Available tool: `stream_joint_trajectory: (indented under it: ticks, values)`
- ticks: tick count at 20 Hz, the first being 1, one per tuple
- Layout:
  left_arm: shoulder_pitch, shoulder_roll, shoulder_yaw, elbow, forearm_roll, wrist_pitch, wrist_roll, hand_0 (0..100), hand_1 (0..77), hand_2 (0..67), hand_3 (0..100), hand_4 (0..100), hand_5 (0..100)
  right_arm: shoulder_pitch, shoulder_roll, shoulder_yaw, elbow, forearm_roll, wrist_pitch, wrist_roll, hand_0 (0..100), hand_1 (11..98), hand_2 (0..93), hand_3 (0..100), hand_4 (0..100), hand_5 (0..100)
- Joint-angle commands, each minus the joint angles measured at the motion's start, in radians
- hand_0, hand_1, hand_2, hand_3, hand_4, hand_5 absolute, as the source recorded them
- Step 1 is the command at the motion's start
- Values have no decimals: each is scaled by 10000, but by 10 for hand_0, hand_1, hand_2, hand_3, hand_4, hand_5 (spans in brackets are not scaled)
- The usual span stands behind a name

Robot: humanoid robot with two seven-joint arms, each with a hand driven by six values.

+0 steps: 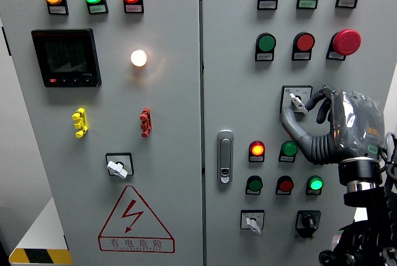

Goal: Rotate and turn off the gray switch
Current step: 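Close the right hand fingers around the white knob, then twist the white knob with the right hand to turn it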

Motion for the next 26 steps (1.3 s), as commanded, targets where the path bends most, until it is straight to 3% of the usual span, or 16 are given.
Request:
stream_joint_trajectory:
  ticks: [1, 9, 20, 26]
  values:
    - [6, 0, 0, 0, 5, 3, 1, 0, 0, 101, 207, 121, 127, 16, 0, 14, -4, -20, 1, 0, 267, 418, 668, 885, 832, 1000]
    - [6, 0, 0, 0, 5, 3, 1, 0, 0, 101, 207, 121, 127, 31, -15, 14, -81, -174, 1, 0, 302, 443, 690, 893, 828, 1000]
    - [6, 0, 0, 0, 5, 3, -14, 0, 0, 101, 207, 121, 127, 62, -15, 14, -127, -174, 1, 0, 318, 444, 583, 897, 832, 982]
    - [6, 0, 0, 0, 5, 3, 1, 0, 0, 101, 207, 121, 127, 185, -15, 14, -203, -174, 1, 0, 345, 408, 629, 913, 829, 982]
